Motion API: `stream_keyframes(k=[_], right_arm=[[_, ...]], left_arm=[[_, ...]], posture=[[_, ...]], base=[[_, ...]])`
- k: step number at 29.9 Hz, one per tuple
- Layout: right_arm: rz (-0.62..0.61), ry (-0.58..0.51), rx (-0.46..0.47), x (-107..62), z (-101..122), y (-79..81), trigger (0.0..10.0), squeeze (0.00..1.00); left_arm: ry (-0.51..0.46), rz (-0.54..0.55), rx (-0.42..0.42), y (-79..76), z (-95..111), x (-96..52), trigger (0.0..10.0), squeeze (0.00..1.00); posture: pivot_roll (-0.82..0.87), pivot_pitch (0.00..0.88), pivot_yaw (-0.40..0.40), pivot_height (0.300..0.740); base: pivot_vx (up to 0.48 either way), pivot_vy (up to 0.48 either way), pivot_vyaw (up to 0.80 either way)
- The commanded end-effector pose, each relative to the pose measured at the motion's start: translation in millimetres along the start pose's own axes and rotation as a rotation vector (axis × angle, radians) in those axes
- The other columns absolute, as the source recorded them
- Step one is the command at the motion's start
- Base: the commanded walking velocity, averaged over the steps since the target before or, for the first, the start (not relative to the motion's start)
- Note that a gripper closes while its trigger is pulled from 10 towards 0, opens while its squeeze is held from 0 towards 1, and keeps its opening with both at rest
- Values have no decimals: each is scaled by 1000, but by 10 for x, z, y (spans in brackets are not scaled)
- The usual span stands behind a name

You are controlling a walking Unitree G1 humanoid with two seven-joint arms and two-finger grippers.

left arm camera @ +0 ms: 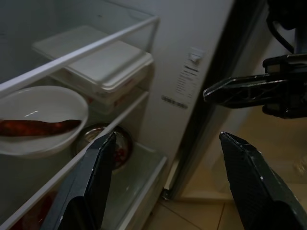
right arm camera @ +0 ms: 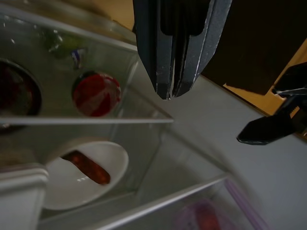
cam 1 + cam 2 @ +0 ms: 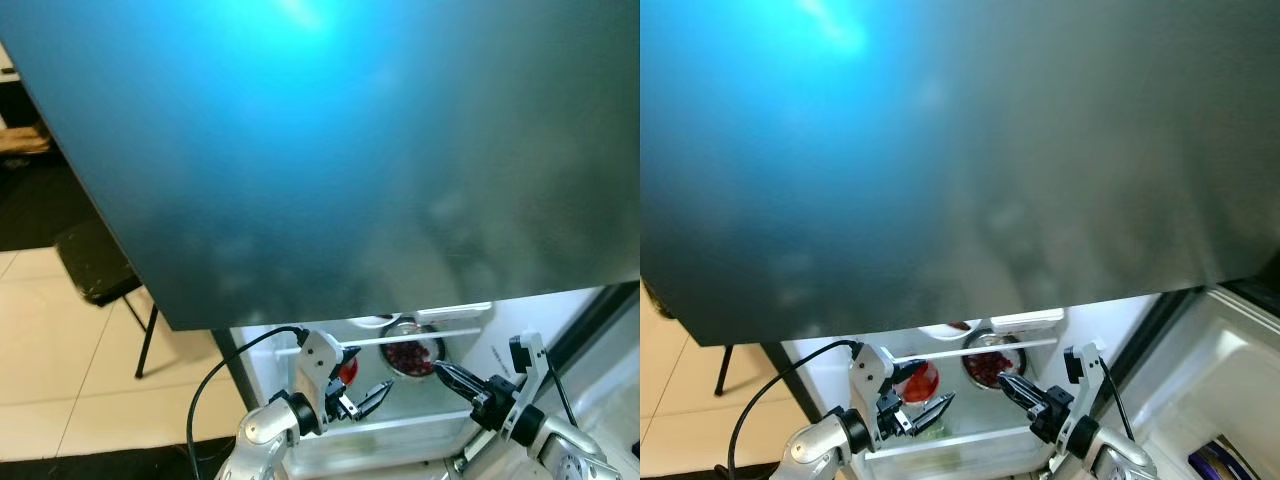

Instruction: Restocking fridge

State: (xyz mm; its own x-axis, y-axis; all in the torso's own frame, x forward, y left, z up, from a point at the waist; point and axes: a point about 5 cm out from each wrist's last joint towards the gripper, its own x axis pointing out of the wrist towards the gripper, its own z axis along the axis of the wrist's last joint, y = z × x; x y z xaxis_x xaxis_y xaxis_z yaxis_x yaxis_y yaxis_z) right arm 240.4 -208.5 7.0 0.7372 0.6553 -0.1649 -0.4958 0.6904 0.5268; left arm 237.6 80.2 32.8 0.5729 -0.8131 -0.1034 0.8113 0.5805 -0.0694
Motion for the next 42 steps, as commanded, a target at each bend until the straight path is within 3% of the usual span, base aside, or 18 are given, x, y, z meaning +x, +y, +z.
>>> stream_keyframes(k=[1,5,8,13,18,21,25,28,32,33,42], right_arm=[[-29,-2,12,-54,-32,-37,10000,0],[-150,74,24,-121,-162,-132,10000,0],[-279,192,-4,-252,-349,-214,10000,0],[-383,225,10,-368,-454,-268,10000,0],[-658,341,19,-646,-724,-355,10000,0],[-658,341,19,-646,-724,-355,10000,0],[-843,404,78,-845,-989,-324,10000,0],[-876,433,103,-903,-1114,-271,10000,0],[-912,471,110,-941,-1210,-230,10000,0],[-938,498,139,-982,-1303,-185,10000,0],[-969,571,177,-1070,-1472,-93,10000,0]], left_arm=[[49,-4,1,16,-84,-64,10000,0],[89,22,-15,41,-170,-87,10000,0],[141,62,-58,69,-305,-150,10000,0],[186,106,-109,95,-428,-233,10000,0],[373,259,-263,105,-842,-504,10000,0],[373,259,-263,105,-842,-504,10000,0],[535,460,-428,48,-1173,-867,10000,0],[594,523,-490,-16,-1289,-1031,10000,0],[609,561,-529,-29,-1333,-1110,10000,0],[620,606,-570,-30,-1370,-1217,10000,0],[703,735,-627,-70,-1481,-1552,10000,0]], posture=[[-29,0,-14,740],[-30,0,-15,740],[-32,0,-11,740],[-35,0,-7,740],[-40,0,-1,740],[-40,0,-1,740],[-73,0,12,740],[-58,0,6,740],[-47,0,1,740],[-45,0,3,740],[-13,0,0,740]], base=[[0,0,0],[0,0,0],[0,0,0],[0,0,0],[0,0,0],[0,0,0],[0,0,0],[0,0,0],[0,0,0],[0,0,0],[0,0,0]])
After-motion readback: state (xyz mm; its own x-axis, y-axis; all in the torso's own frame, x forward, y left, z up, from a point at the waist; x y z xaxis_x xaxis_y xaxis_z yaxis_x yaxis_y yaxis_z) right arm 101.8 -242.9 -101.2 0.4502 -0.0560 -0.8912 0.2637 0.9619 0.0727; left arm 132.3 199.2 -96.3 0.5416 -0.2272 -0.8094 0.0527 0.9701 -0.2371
